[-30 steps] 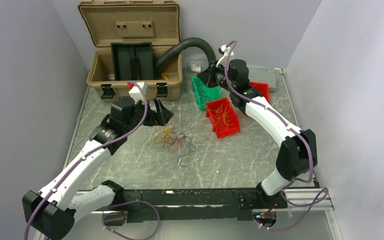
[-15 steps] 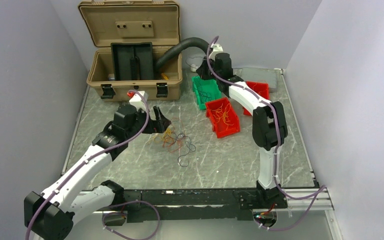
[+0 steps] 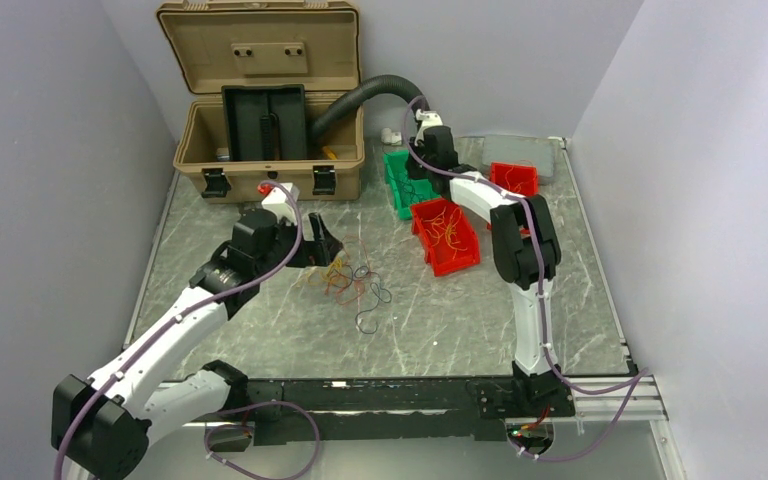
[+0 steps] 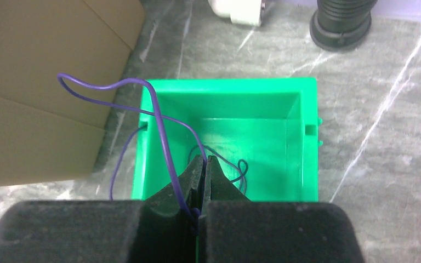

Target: Untangle the cables

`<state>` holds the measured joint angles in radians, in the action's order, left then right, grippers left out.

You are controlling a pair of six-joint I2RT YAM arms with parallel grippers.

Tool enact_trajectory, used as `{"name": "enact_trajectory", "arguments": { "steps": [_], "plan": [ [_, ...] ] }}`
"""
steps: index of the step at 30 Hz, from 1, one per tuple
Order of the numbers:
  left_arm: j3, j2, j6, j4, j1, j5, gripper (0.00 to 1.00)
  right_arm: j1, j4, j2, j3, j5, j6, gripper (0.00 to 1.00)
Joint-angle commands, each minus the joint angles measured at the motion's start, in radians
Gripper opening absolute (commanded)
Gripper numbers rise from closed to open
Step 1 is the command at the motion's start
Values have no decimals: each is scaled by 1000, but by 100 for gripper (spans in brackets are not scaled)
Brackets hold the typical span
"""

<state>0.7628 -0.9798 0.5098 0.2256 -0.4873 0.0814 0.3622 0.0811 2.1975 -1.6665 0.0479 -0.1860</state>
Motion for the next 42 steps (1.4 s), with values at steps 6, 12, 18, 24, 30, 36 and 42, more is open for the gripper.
{"name": "enact_trajectory", "arguments": {
  "steps": [6, 12, 18, 24, 30, 36, 42],
  "plan": [
    [13, -27, -13, -59, 4, 22, 99, -2, -242, 94, -95, -108, -18, 0],
    [11, -19, -13, -51, 3, 20, 99, -2, -324, 101, -164, -121, -11, 25],
    [10, -12, -8, -51, 4, 24, 99, -1, -367, 30, -208, -98, -4, 47],
    [12, -6, -10, -43, 3, 23, 99, 2, -429, -47, -219, -95, -17, 58],
    [19, -17, -12, -29, 3, 23, 99, 2, -388, -178, -91, -76, -70, 84],
    [22, -34, -7, -33, 3, 43, 99, 1, -433, -237, -60, -55, -81, 85],
    [29, -56, -13, -32, 3, 47, 99, 10, -353, -357, 109, 3, -101, 84]
  ]
}}
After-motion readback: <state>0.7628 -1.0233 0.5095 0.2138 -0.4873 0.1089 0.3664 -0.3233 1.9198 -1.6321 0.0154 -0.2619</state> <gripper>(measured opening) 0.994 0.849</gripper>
